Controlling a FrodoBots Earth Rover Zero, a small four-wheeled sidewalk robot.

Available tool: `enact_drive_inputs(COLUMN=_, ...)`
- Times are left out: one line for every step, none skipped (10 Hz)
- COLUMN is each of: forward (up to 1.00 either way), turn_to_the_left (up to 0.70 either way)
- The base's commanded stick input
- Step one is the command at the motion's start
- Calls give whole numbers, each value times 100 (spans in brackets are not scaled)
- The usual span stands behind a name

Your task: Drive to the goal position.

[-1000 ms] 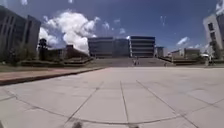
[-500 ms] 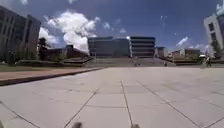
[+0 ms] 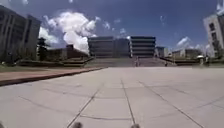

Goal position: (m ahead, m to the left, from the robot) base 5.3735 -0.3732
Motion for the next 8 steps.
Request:
enact_drive_inputs(forward=70, turn_to_the_left=0)
enact_drive_inputs(forward=70, turn_to_the_left=0)
enact_drive_inputs(forward=70, turn_to_the_left=0)
enact_drive_inputs(forward=70, turn_to_the_left=0)
enact_drive_inputs(forward=70, turn_to_the_left=0)
enact_drive_inputs(forward=70, turn_to_the_left=0)
enact_drive_inputs(forward=70, turn_to_the_left=0)
enact_drive_inputs(forward=70, turn_to_the_left=0)
